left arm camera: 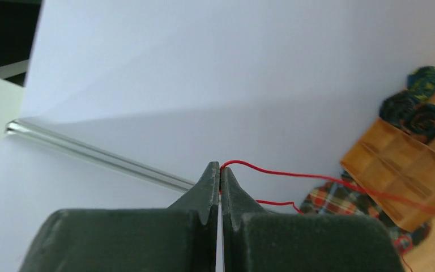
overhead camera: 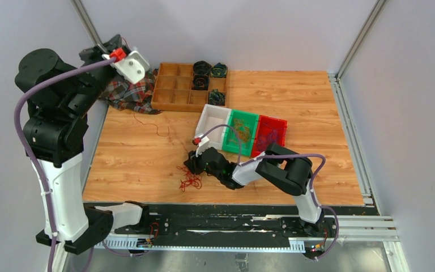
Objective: Untangle the cables
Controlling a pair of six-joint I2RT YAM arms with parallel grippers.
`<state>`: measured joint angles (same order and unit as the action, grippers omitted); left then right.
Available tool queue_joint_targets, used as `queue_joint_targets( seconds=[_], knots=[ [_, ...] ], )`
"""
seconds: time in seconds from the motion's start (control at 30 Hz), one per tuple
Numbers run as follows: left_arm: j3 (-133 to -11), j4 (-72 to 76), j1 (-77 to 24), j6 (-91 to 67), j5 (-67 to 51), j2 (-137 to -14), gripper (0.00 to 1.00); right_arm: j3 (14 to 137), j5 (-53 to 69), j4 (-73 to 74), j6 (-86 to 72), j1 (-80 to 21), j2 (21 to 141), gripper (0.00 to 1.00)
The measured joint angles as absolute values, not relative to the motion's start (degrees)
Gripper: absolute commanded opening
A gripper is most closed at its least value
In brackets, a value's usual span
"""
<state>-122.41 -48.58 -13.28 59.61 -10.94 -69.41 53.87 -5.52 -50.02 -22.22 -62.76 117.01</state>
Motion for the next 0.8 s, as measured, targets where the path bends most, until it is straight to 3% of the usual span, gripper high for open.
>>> queue_joint_targets(
  seconds=[0.17,0.33,0.5,0.67,0.8],
  knots=[
    [-127.2,-39.1,-13.3,56.8,-7.4,-73.0,0.0,53.1,-6.7,-50.9,-24.9,-63.4,117.0,0.29],
    [-127.3,-24.5,-13.3,54.0,-3.6,-74.3,0.0,52.7,-7.6,-50.9,-26.5,-63.6,117.0,0.37],
    [-139.0,-12.6,-13.3,52.6,-1.0,-81.3,0.0,51.9,-8.2,-50.6,-27.1,-64.1,117.0,0.44],
    [-139.7,-4.9,-13.3,51.5,-0.8,-82.0,0.0,51.8,-8.7,-50.4,-27.1,-64.3,117.0,0.52],
    [-132.2,-3.8,-13.3,49.9,-3.4,-77.6,0.0,51.8,-9.1,-49.9,-26.4,-64.3,116.4,0.63]
  ],
)
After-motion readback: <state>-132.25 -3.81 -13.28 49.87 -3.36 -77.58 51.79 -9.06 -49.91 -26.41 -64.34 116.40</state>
